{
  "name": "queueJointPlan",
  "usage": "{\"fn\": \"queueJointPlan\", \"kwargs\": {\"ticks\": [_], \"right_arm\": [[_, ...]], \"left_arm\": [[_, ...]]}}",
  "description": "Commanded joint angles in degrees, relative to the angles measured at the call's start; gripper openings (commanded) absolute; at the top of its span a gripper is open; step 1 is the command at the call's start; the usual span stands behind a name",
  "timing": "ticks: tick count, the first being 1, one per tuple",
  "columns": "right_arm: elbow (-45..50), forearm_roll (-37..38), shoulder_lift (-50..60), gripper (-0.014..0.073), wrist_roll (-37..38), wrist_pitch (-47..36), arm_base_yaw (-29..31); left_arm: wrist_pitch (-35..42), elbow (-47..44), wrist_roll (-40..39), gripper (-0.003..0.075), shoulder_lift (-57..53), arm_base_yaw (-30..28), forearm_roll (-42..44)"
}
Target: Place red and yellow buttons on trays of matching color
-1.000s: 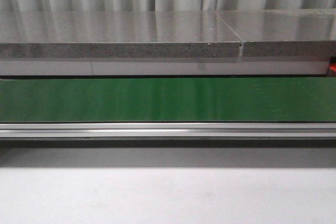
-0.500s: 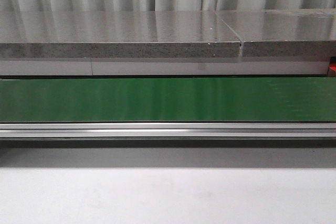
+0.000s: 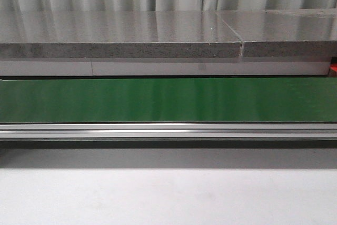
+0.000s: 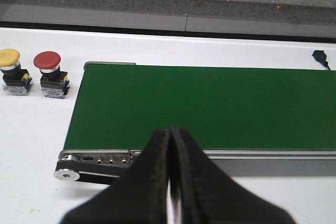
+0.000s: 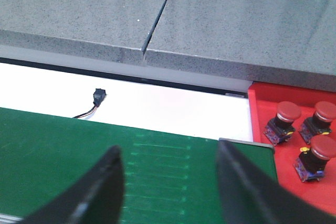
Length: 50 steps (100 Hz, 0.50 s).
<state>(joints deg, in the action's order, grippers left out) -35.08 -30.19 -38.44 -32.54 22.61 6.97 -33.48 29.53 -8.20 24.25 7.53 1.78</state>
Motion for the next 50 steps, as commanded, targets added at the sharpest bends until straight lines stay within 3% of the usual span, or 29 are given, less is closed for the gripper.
{"fn": "queueJointPlan", "kwargs": {"ticks": [1, 17, 50], "right_arm": [[-1.83, -1.86, 0.50, 0.0183, -0.53, -2.48, -0.08], [-1.83, -2.20, 0.50, -0.0070, -0.53, -1.55, -0.08], [-1.83, -2.27, 0.50, -0.0067, -0.53, -1.24, -0.08]], "left_arm": [[4.04, 1.53, 0.14, -0.0019, 0.31, 0.32, -0.37], [4.04, 1.53, 0.14, -0.0019, 0.31, 0.32, -0.37], [4.04, 1.53, 0.14, -0.0019, 0.31, 0.32, -0.37]]}}
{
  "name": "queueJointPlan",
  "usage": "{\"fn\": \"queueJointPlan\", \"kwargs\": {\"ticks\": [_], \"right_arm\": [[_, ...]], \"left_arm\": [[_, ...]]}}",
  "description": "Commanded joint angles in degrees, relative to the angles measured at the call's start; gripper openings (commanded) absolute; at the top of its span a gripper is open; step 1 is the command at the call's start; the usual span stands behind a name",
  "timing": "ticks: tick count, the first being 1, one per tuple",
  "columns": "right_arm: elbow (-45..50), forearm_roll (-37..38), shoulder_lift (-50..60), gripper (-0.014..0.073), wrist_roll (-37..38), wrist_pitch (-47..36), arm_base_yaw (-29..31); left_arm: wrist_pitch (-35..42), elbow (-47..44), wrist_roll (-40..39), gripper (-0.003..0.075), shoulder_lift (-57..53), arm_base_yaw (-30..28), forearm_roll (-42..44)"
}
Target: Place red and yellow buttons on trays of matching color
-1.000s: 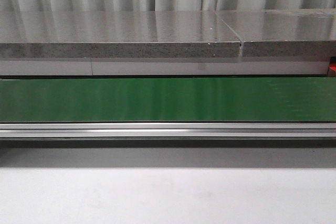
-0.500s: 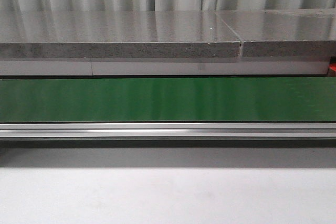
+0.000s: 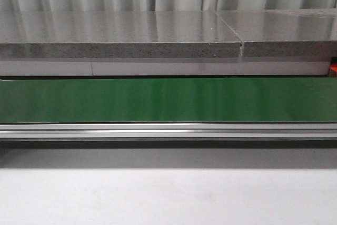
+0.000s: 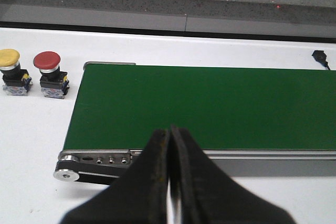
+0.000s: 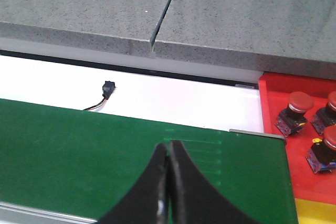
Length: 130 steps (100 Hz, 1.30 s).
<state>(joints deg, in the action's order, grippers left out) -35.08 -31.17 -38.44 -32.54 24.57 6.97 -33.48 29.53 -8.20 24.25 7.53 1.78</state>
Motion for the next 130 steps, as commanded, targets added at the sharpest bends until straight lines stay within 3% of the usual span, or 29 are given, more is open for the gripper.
{"fn": "queueJointPlan", "kwargs": {"ticks": [1, 93, 100, 107, 122, 130], "right_arm": [[-1.83, -1.29, 0.50, -0.0067, -0.53, -3.19, -0.08], [-1.83, -1.29, 0.50, -0.0067, -0.53, -3.19, -0.08], [-1.83, -1.29, 0.50, -0.0067, -0.53, -3.19, -0.08], [-1.83, -1.29, 0.50, -0.0067, -0.53, -3.19, -0.08], [-1.83, -1.29, 0.50, -0.0067, -0.53, -3.19, -0.08], [-1.83, -1.29, 0.50, -0.0067, -0.53, -3.19, -0.08]], "left_arm": [[4.04, 1.53, 0.14, -0.0019, 0.31, 0.32, -0.37], [6.24, 1.53, 0.14, -0.0001, 0.31, 0.32, -0.37], [6.24, 1.53, 0.14, 0.0063, 0.31, 0.32, -0.37], [6.24, 1.53, 0.14, 0.0176, 0.31, 0.32, -0.37], [6.24, 1.53, 0.14, 0.0517, 0.31, 0.32, -0.37], [6.57, 1.53, 0.14, 0.0622, 0.31, 0.32, -0.37]]}}
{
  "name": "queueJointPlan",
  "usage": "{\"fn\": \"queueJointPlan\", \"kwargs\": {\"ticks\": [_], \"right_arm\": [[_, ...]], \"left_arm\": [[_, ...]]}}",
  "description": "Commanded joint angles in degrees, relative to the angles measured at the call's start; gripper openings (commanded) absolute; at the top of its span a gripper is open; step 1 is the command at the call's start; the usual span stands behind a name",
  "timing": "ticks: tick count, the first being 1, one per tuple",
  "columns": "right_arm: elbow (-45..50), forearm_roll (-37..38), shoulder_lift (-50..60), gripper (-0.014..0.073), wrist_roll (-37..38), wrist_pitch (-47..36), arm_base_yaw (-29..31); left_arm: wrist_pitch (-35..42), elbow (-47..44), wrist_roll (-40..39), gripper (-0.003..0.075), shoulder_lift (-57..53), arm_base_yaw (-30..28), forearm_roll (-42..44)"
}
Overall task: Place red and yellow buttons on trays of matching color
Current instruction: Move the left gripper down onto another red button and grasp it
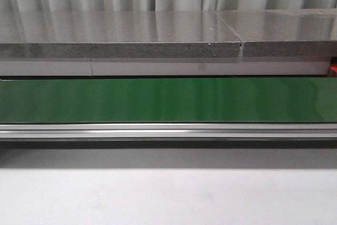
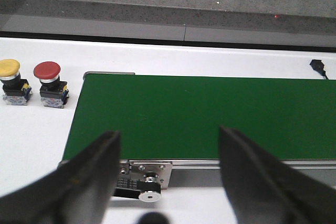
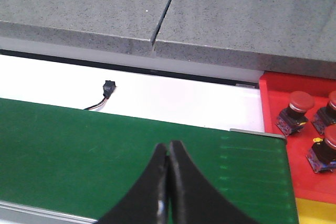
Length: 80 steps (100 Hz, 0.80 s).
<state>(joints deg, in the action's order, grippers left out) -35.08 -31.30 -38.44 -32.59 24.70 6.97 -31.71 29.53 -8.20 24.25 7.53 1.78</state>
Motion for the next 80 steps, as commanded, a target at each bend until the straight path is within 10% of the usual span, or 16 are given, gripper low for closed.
{"fn": "queueJointPlan", "kwargs": {"ticks": [1, 80], "right_arm": [[-1.83, -1.16, 0.50, -0.0067, -0.48, -3.32, -0.08], [-1.83, -1.16, 0.50, -0.0067, -0.48, -3.32, -0.08]], "left_arm": [[4.83, 1.53, 0.14, 0.0631, 0.31, 0.32, -0.37], [5.38, 15.82, -13.88, 0.0640, 24.52, -15.26, 7.25]]}}
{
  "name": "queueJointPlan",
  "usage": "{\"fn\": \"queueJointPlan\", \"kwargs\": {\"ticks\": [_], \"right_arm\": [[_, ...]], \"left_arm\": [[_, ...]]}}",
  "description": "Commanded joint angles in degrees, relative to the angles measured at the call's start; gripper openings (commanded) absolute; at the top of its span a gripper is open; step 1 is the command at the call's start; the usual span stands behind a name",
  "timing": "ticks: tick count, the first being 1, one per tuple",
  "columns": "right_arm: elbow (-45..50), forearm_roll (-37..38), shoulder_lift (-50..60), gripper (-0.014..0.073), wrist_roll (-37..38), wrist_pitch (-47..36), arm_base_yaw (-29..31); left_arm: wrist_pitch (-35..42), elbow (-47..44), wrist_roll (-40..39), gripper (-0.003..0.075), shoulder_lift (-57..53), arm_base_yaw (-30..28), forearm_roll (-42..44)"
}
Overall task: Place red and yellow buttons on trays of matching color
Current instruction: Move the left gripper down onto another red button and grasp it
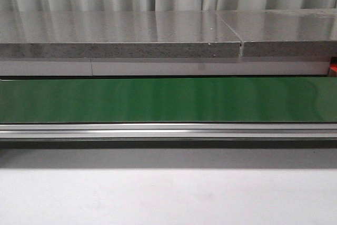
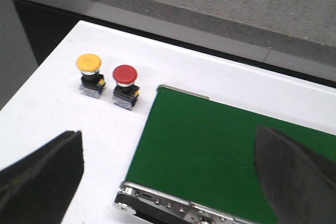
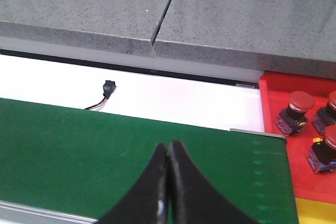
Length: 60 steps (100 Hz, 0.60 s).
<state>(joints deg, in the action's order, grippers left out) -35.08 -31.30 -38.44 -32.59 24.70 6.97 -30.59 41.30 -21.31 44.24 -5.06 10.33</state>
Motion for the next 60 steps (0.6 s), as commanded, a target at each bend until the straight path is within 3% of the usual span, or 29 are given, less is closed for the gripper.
{"fn": "queueJointPlan", "kwargs": {"ticks": [1, 24, 60], "right_arm": [[-1.83, -1.16, 0.50, -0.0067, -0.48, -3.32, -0.08], [-1.83, -1.16, 0.50, -0.0067, -0.48, -3.27, -0.08], [-1.83, -1.16, 0.50, -0.0067, -0.48, -3.27, -0.08]], "left_arm": [[4.25, 4.49, -0.77, 0.0640, 4.94, -2.90, -1.67], [6.22, 11.38, -0.77, 0.0640, 19.51, -7.82, -4.62], [6.35, 23.48, -0.77, 0.0640, 39.71, -8.15, -5.07]]}}
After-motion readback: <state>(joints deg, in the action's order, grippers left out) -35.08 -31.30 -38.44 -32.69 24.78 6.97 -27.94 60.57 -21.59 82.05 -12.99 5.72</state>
